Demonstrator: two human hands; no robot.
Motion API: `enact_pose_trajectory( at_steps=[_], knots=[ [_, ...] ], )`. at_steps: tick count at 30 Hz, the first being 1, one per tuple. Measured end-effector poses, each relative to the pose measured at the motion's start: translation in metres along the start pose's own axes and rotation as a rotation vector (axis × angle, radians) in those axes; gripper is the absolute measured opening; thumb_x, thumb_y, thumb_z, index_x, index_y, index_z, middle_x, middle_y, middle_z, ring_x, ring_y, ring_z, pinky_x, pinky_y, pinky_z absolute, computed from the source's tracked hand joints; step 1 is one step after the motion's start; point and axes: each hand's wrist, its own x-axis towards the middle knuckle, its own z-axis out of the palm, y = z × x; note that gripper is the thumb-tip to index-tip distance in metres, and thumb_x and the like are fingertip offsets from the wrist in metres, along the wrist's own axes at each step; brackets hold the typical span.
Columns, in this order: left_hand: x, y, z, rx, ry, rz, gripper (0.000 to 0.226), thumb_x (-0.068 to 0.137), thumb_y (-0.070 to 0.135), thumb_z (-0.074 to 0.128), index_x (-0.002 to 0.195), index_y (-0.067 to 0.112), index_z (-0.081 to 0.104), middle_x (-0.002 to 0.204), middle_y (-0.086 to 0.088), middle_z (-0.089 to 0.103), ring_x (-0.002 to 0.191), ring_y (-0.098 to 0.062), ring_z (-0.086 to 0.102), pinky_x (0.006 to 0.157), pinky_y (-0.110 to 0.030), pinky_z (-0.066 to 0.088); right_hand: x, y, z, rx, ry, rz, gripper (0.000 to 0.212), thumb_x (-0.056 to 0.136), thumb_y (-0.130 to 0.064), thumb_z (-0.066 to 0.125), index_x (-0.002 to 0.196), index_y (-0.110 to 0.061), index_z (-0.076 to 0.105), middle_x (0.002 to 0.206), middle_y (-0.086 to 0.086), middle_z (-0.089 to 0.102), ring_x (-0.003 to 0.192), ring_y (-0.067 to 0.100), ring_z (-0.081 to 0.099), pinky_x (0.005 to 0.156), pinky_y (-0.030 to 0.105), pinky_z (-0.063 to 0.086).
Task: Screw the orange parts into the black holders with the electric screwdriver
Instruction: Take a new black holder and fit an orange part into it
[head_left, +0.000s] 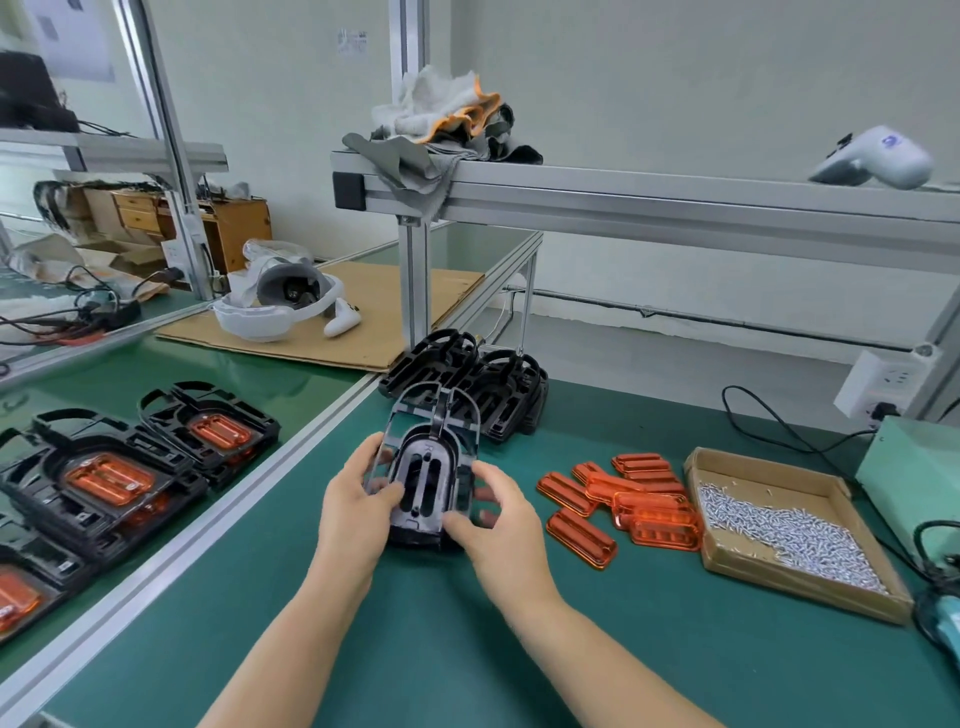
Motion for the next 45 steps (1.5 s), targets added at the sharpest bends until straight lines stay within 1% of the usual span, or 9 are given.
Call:
enact_pose_trajectory(
  at_steps=[3, 8, 12, 16, 21, 29, 32, 35, 45],
  knots=[
    [-0.013, 0.007, 0.01, -0.251, -0.067, 0.003, 0.054, 0.086, -0.015, 0.051, 0.114, 0.03, 0.057, 0.089, 0.025, 0.071, 0.079, 0.005, 0.067, 0.067, -0.014, 0.052, 0.0, -0.001, -0.014, 0.122, 0.053, 0.022, 0.052, 0.084, -0.013, 0.071, 0.122, -0.039, 0.046, 0.12, -0.024, 0.051, 0.103, -0.011, 0.052, 0.079, 0.006, 0.042],
    [-0.045, 0.009, 0.04, -0.391, -0.179, -0.106, 0.058, 0.087, -0.011, 0.054, 0.136, 0.02, 0.048, 0.119, 0.001, 0.065, 0.109, -0.016, 0.062, 0.1, -0.038, 0.045, -0.004, -0.003, -0.059, 0.29, 0.029, 0.132, 0.056, 0.09, -0.009, 0.065, 0.137, -0.029, 0.043, 0.126, -0.011, 0.059, 0.11, -0.008, 0.056, 0.085, 0.011, 0.045],
    [-0.077, 0.012, 0.059, -0.364, -0.351, -0.122, 0.045, 0.086, 0.002, 0.062, 0.121, 0.029, 0.052, 0.111, 0.0, 0.069, 0.099, -0.018, 0.066, 0.088, -0.035, 0.047, -0.015, -0.002, -0.111, 0.212, -0.035, 0.183, 0.047, 0.092, 0.0, 0.058, 0.124, -0.032, 0.048, 0.102, -0.023, 0.066, 0.089, -0.019, 0.06, 0.07, 0.003, 0.046],
    [-0.088, 0.015, 0.067, -0.118, -0.291, -0.049, 0.025, 0.086, 0.024, 0.066, 0.107, 0.033, 0.057, 0.103, 0.001, 0.063, 0.092, -0.009, 0.057, 0.075, -0.025, 0.043, -0.037, 0.004, -0.165, 0.059, -0.172, 0.211, 0.044, 0.093, 0.007, 0.049, 0.096, -0.033, 0.065, 0.091, -0.023, 0.073, 0.082, -0.007, 0.068, 0.064, 0.006, 0.048],
    [-0.08, 0.014, 0.081, 0.085, -0.256, 0.12, 0.03, 0.087, 0.024, 0.065, 0.107, 0.041, 0.052, 0.105, 0.016, 0.052, 0.099, 0.001, 0.049, 0.074, -0.015, 0.036, -0.057, 0.023, -0.205, -0.143, -0.34, 0.289, 0.035, 0.094, -0.001, 0.055, 0.114, -0.027, 0.067, 0.102, -0.011, 0.074, 0.089, 0.003, 0.069, 0.073, 0.012, 0.049],
    [-0.033, 0.005, 0.124, 0.671, -0.523, 0.465, 0.051, 0.085, -0.002, 0.052, 0.126, 0.027, 0.057, 0.129, 0.008, 0.055, 0.128, -0.014, 0.036, 0.107, -0.03, 0.027, -0.041, 0.037, -0.213, -0.374, -0.461, 0.233, 0.022, 0.092, -0.023, 0.066, 0.109, -0.037, 0.065, 0.091, -0.028, 0.07, 0.083, -0.011, 0.063, 0.075, 0.005, 0.042],
    [-0.02, 0.003, 0.137, 0.862, -0.711, 0.562, 0.056, 0.086, 0.001, 0.051, 0.133, 0.032, 0.052, 0.137, 0.008, 0.05, 0.137, -0.014, 0.025, 0.112, -0.031, 0.016, -0.033, 0.041, -0.211, -0.446, -0.425, 0.172, 0.015, 0.092, -0.026, 0.065, 0.106, -0.024, 0.07, 0.085, -0.01, 0.069, 0.07, 0.0, 0.057, 0.068, 0.009, 0.042],
    [-0.01, 0.003, 0.145, 1.036, -0.863, 0.588, 0.054, 0.088, 0.007, 0.053, 0.133, 0.037, 0.051, 0.138, 0.01, 0.049, 0.14, -0.012, 0.021, 0.112, -0.033, 0.01, -0.029, 0.048, -0.206, -0.546, -0.368, 0.101, 0.023, 0.091, -0.032, 0.066, 0.113, -0.024, 0.07, 0.104, -0.002, 0.065, 0.091, 0.007, 0.059, 0.077, 0.007, 0.039],
    [0.004, 0.019, 0.143, 1.359, -0.827, 0.836, 0.042, 0.091, 0.039, 0.055, 0.132, 0.031, 0.049, 0.127, 0.006, 0.052, 0.117, -0.019, 0.037, 0.098, -0.036, 0.028, -0.038, 0.064, -0.188, -0.421, -0.195, 0.051, 0.011, 0.088, -0.032, 0.07, 0.098, -0.035, 0.074, 0.089, -0.011, 0.056, 0.085, 0.001, 0.054, 0.077, 0.012, 0.039]
  ],
)
